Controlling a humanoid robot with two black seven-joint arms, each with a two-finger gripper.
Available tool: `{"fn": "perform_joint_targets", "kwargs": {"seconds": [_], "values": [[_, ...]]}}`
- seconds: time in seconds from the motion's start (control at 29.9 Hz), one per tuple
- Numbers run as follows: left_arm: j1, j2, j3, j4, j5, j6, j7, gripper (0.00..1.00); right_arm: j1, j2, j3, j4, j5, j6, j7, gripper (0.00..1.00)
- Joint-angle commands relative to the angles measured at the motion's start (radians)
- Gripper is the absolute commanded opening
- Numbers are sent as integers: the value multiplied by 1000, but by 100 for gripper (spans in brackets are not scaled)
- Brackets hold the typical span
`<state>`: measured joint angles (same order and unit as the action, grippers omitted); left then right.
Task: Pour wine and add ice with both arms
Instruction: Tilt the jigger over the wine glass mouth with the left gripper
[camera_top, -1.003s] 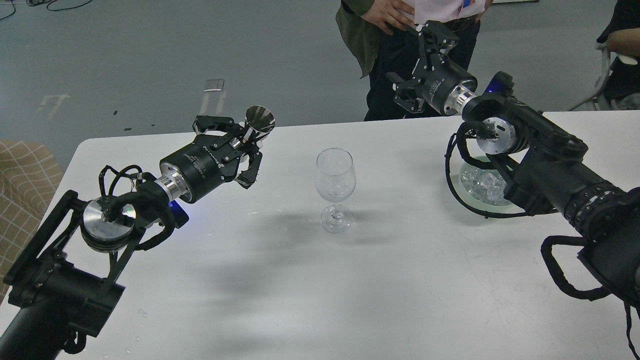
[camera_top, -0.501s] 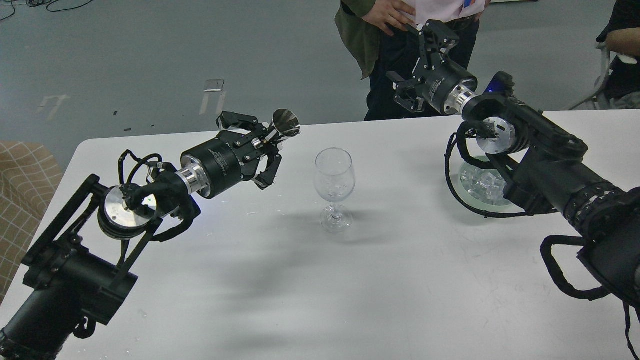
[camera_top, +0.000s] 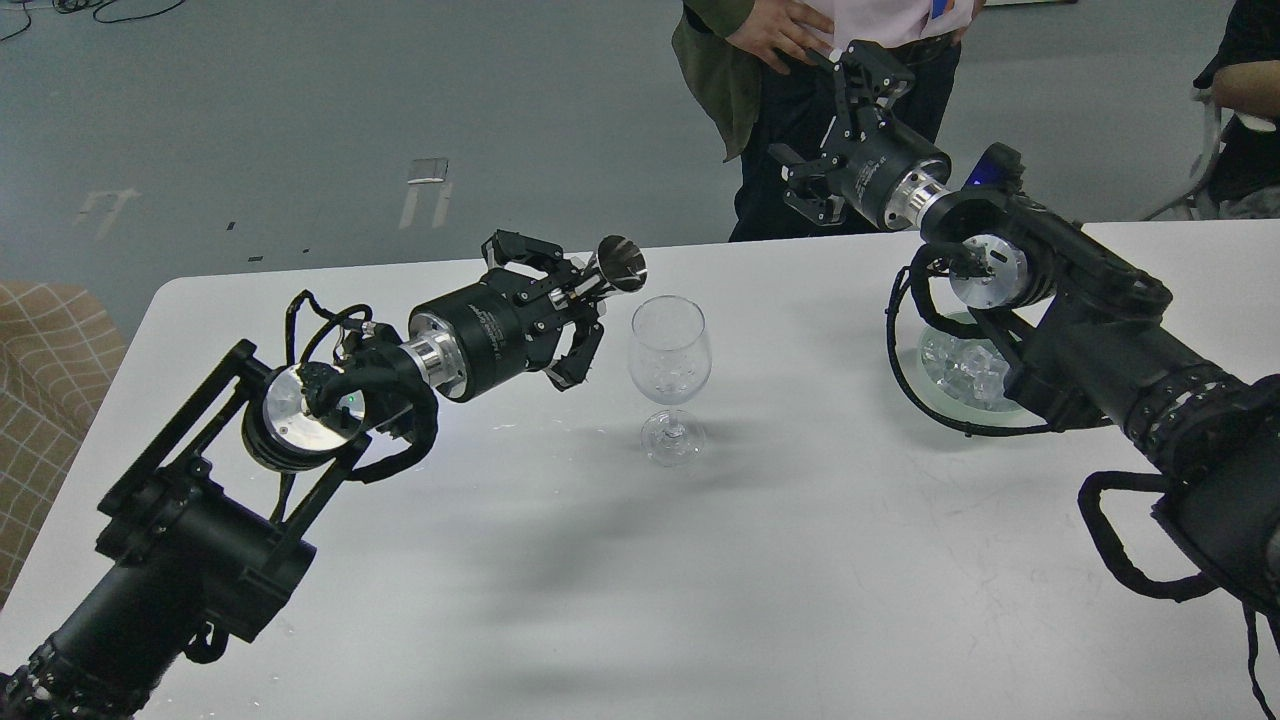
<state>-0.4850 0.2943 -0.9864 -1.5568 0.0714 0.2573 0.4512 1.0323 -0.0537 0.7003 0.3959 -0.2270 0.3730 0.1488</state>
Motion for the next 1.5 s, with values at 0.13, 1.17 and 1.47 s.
{"fn": "perform_joint_targets", "kwargs": {"seconds": [0.13,1.17,1.47], "values": [[-26,-3,6,9,70,22,0,0,0,-1,1,1,0,0,0,100],[-55,8,68,3,314,19,18,0,2,-3,7,0,0,1,0,100],[-57,20,107,-2,433,19,38,0,0,-3,8,0,0,1,0,100]]}}
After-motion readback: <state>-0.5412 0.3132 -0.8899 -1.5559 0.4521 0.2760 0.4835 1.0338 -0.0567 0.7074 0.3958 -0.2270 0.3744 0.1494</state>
